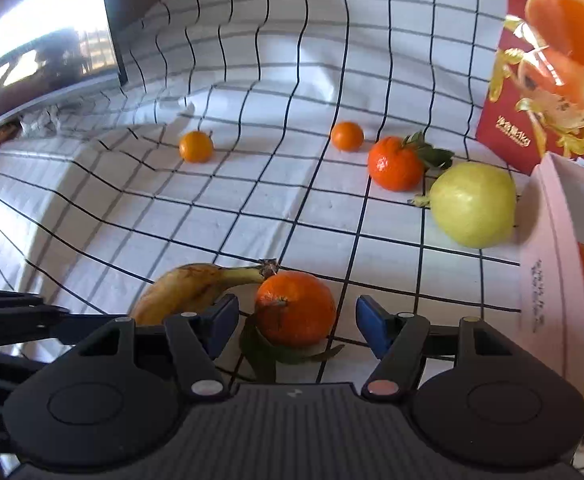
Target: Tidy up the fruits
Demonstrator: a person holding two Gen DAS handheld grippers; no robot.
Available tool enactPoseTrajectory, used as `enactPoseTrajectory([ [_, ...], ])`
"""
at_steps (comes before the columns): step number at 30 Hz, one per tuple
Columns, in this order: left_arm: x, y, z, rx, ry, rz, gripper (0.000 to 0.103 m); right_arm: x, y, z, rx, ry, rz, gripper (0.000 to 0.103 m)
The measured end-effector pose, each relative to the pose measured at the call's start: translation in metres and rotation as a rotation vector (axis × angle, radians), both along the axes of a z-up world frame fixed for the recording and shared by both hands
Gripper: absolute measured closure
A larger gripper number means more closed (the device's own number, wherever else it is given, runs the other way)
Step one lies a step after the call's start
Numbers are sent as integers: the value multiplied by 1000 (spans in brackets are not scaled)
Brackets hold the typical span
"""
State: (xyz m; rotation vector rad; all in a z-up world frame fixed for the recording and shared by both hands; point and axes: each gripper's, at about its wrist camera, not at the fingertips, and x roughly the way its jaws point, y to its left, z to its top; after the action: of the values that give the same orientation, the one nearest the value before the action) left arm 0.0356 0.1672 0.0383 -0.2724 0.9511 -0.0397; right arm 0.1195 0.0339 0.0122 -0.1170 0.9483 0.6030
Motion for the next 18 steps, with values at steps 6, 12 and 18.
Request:
enactPoseTrajectory([
  [6, 10, -3, -3, -3, 38, -3, 51, -12, -15, 15, 22, -9, 0, 58],
  [12, 17, -13, -4, 46, 86, 9, 51, -51, -58, 34, 20, -84, -22, 59],
  [18, 18, -27, -4, 128, 91, 35, 52, -93, -105, 31, -22, -117, -73, 59],
])
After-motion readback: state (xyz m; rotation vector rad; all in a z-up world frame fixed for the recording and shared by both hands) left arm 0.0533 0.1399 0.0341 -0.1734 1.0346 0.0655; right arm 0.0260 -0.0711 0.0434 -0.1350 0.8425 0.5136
